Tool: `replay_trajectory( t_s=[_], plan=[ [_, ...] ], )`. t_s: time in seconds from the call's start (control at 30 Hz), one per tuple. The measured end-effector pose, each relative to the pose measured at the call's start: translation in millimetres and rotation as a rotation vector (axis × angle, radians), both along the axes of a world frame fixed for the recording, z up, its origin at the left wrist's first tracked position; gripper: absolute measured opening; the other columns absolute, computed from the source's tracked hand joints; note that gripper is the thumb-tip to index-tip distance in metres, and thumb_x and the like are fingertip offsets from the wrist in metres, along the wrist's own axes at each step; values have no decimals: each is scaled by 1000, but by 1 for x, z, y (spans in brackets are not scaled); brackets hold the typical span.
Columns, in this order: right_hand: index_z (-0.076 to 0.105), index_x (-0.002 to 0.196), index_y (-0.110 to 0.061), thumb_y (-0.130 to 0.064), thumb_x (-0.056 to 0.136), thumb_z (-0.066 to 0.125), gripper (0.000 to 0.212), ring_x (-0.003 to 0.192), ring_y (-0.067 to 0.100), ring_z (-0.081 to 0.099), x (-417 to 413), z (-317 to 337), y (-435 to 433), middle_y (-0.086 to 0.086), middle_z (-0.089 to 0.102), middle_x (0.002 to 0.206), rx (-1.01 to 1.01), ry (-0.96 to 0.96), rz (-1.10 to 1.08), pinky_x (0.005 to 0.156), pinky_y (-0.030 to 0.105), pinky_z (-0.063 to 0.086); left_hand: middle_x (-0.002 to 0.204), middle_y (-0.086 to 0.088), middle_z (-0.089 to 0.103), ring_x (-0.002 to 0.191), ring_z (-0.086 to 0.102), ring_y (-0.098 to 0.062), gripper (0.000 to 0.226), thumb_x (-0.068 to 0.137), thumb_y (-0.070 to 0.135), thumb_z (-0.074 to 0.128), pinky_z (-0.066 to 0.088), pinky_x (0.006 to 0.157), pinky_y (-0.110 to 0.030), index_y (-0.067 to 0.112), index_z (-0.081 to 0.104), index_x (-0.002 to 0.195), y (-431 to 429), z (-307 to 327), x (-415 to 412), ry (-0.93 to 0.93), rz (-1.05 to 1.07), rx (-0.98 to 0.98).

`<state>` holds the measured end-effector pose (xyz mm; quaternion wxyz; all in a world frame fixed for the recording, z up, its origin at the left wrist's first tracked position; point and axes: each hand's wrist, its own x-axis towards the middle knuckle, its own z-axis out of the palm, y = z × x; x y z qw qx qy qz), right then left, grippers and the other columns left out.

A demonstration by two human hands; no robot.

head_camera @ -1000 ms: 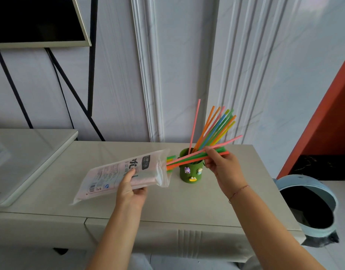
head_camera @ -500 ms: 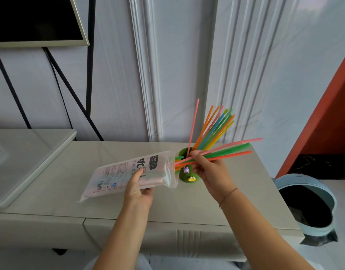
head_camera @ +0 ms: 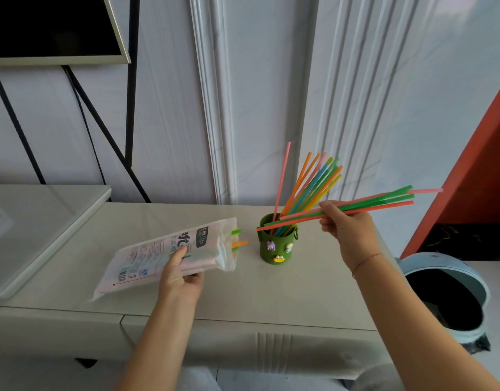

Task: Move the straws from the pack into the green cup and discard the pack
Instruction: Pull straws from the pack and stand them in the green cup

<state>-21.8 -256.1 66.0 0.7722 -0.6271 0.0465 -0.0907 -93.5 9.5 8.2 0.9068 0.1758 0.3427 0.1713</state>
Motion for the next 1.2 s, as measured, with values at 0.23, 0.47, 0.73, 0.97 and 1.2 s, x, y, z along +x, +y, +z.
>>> replay_trajectory(
  t_s=[0.23,0.47,0.73,0.97,1.2],
  plan=[
    [67,74,-13,-11,83,67,10,45,5,59,10,3,-5,5,65,63,-147,-16,-104,51,17,53,88,-2,69,76,67,-17,25,80,1,69,58,47,-31,18,57,93,-9,2,2,0,-11,15],
    [67,76,-11,-12,85,63,9,47,8,59,21,-5,11,4,65,60,-371,21,-51,52,18,54,79,0,70,73,66,-16,21,81,2,67,58,63,-33,19,57,88,-20,4,3,8,-48,45],
    [67,74,-3,-22,81,70,20,49,12,55,27,-27,31,4,63,59,-542,83,25,54,26,47,87,-2,69,74,67,-17,26,79,1,68,59,51,-31,19,57,94,-21,5,3,10,-40,53],
    [63,84,-10,-29,86,65,20,50,10,56,26,-26,21,2,64,62,-353,68,-63,54,22,49,89,-4,69,77,68,-19,29,79,0,69,57,45,-31,18,56,98,-18,2,4,10,-31,34],
    [57,74,-18,-24,89,58,17,45,10,51,32,-15,21,2,58,57,-366,-11,-140,50,21,42,89,-3,69,77,68,-18,37,79,0,69,57,46,-30,18,55,109,-24,0,7,10,-47,37]
  ],
)
